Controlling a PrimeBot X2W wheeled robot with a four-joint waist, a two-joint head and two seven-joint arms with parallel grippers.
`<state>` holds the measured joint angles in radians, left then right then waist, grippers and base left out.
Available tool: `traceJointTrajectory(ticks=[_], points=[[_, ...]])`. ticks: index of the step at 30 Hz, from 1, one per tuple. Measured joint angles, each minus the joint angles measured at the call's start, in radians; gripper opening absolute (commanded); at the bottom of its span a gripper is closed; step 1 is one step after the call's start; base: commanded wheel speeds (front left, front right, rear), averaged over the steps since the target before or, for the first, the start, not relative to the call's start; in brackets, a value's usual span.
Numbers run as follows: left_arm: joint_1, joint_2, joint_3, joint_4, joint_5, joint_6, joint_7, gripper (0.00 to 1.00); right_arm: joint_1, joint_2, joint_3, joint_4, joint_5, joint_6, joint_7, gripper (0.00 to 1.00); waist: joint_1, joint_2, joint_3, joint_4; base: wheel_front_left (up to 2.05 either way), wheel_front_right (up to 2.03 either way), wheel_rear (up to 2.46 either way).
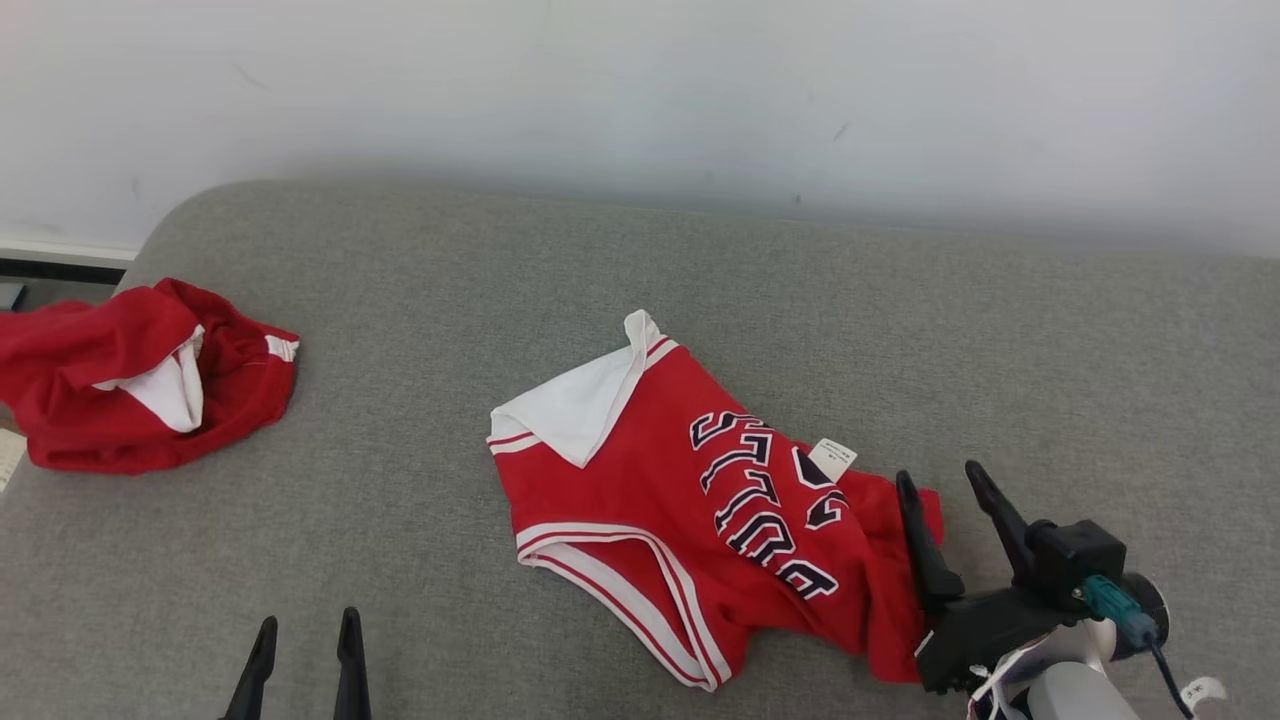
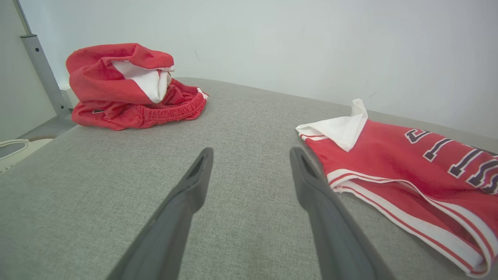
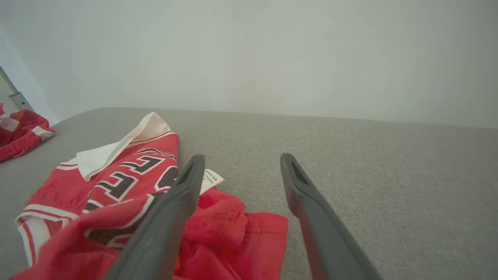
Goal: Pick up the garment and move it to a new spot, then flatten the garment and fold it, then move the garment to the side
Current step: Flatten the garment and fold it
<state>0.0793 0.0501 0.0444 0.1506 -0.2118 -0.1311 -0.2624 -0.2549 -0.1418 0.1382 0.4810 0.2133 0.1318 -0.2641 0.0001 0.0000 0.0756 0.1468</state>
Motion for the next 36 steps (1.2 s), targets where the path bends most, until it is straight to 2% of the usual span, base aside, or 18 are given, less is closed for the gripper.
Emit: traceJointTrajectory(ticks=[4,12,13,14,21,25,30,36], points=[[-0.001,0.000,-0.004,0.002,0.000,0.000,0.000,1.00,-0.055,0.009,0.003,0.166,0.001,0.000,0.000,1.00,0.0000,0.0000,0.002,0.014,0.00,0.00,0.00],[-0.001,0.000,-0.007,0.005,0.000,0.001,0.000,1.00,-0.130,0.031,0.057,0.356,0.056,0.000,0.000,1.00,0.0000,0.0000,0.002,0.032,0.00,0.00,0.00],[-0.001,0.000,-0.007,0.005,0.000,0.001,0.000,1.00,-0.138,0.033,0.069,0.371,0.067,0.000,0.000,0.30,0.0000,0.0000,0.003,0.033,0.00,0.00,0.00],[-0.001,0.000,-0.008,0.006,0.000,0.001,0.000,1.00,-0.145,0.034,0.081,0.379,0.079,0.000,0.000,0.00,-0.0001,0.0000,0.003,0.034,0.00,0.00,0.00],[-0.001,0.000,-0.008,0.009,-0.001,0.003,0.000,1.00,-0.182,0.020,0.122,0.391,0.128,0.000,0.000,0.00,0.0000,0.0000,0.000,0.033,0.00,0.00,0.00],[-0.001,0.000,-0.008,0.012,-0.002,0.003,0.000,1.00,-0.212,-0.013,0.124,0.338,0.147,0.000,0.000,0.00,0.0000,0.0000,-0.003,0.030,0.00,0.00,0.00],[-0.003,0.001,-0.018,0.017,-0.006,0.003,0.000,1.00,-0.317,-0.076,0.127,0.282,0.151,0.000,0.000,0.00,0.0000,0.0000,-0.002,0.029,0.00,0.00,0.00],[-0.025,0.000,-0.048,0.021,-0.012,0.003,0.000,1.00,-0.509,-0.128,0.170,0.334,0.149,0.000,0.000,0.00,0.0000,0.0000,0.015,0.044,0.00,0.00,0.00]])
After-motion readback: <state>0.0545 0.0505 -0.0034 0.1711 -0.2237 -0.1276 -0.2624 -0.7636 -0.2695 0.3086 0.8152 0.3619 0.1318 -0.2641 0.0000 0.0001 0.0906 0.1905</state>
